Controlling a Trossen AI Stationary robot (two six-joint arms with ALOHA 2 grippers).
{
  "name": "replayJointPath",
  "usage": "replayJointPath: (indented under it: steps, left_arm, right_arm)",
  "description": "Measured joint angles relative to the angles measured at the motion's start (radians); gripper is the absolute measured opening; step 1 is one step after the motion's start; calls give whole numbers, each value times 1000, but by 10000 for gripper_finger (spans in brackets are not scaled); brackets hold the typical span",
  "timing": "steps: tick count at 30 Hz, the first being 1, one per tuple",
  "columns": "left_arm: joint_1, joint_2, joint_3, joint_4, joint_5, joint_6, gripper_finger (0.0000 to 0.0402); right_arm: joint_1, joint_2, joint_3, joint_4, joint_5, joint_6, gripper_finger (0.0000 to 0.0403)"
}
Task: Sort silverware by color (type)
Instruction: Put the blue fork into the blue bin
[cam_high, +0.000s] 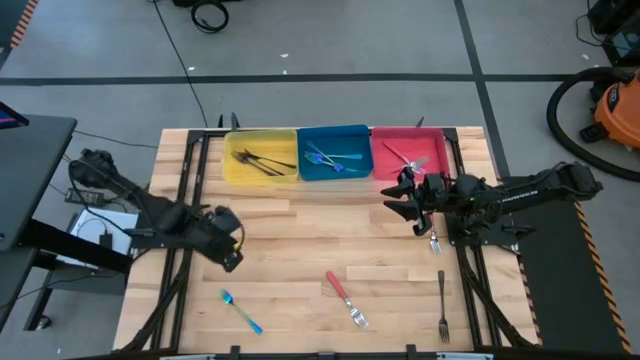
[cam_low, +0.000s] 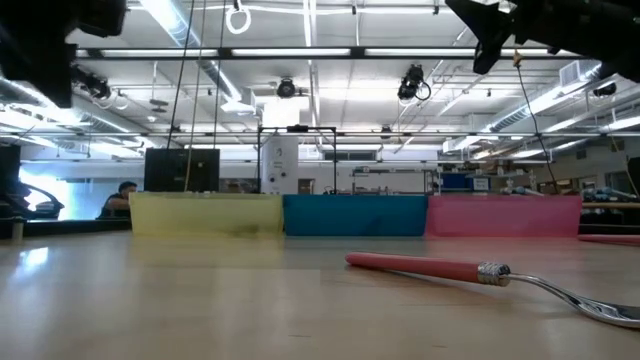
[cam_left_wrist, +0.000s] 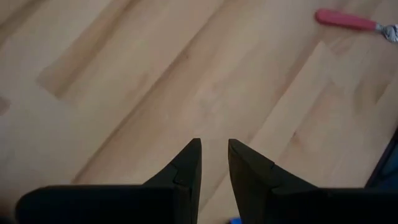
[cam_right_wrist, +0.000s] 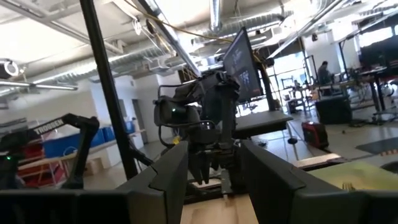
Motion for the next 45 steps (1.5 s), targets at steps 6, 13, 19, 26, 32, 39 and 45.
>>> replayJointPath:
  steps: [6,13,19,26,32,39,45]
  left_arm:
    - [-155,1,0,-13,-39,-199,80]
    - [-325,6,0,-9,-49,-425,80]
    - [-435,6,0,11,-73,-551,80]
    - [-527,58,0,9,-131,-709,80]
    - [-591,146,0,5,-120,-836,80]
    - [-599,236,0,4,-107,-876,80]
    - [-588,309,0,5,-70,-924,80]
  right_arm:
    - [43,3,0,-3,12,12,156]
    - [83,51,0,3,83,12,156]
    - [96,118,0,76,149,34,156]
    - [96,218,0,195,142,74,156]
    - [96,289,0,264,139,122,156]
    - [112,346,0,334,139,124,156]
    - [141,374,5,366,139,123,156]
